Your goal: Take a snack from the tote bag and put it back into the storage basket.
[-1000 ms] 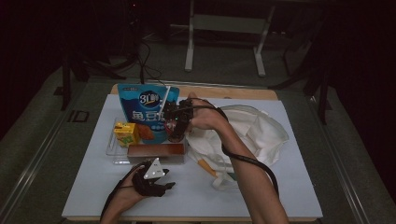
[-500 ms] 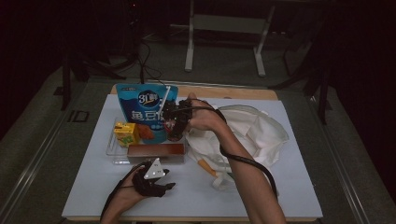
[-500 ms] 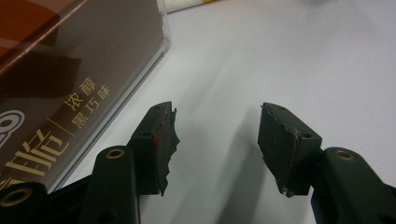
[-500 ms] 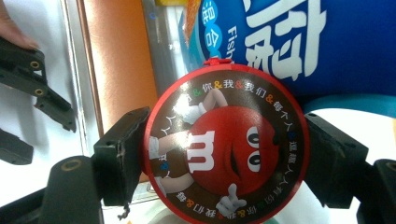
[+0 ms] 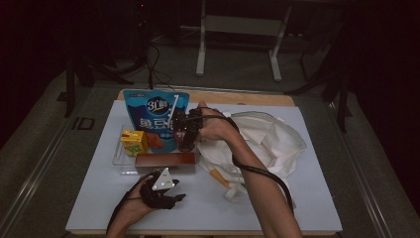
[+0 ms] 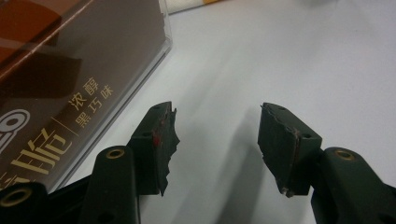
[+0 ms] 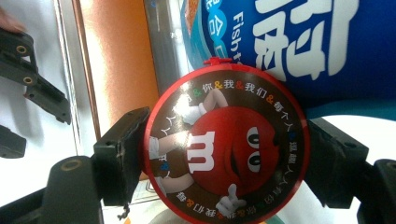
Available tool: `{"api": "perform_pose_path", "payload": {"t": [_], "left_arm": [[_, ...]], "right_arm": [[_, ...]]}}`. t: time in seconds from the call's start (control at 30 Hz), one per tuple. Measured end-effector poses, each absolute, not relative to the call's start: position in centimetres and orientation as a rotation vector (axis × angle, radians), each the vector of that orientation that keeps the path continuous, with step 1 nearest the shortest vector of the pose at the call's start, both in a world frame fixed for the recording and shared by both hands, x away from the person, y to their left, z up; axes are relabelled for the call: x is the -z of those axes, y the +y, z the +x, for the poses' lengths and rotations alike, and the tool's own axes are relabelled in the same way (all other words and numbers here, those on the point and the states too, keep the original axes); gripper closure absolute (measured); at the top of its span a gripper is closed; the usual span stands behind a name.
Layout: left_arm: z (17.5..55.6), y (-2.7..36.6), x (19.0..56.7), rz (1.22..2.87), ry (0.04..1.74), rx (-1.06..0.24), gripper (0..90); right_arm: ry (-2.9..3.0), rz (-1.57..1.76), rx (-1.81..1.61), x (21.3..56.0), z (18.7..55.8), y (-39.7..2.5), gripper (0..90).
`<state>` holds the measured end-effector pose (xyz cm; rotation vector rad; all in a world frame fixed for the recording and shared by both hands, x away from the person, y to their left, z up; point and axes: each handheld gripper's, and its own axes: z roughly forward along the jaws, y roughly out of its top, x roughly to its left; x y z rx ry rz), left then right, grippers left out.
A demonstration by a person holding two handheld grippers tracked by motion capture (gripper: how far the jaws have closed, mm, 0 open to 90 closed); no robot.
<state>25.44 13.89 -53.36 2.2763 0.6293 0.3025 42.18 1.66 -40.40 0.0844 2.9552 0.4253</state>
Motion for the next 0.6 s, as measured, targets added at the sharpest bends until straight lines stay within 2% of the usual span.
{"api": "perform_pose_path", "payload": {"t": [0.6], "left_arm": [[25.42, 13.86, 53.37, 2.279, 0.627, -0.299, 45.3]], "right_arm": [[2.939, 0.135, -0.446, 40.54, 42.58, 1.77, 23.9]]}}
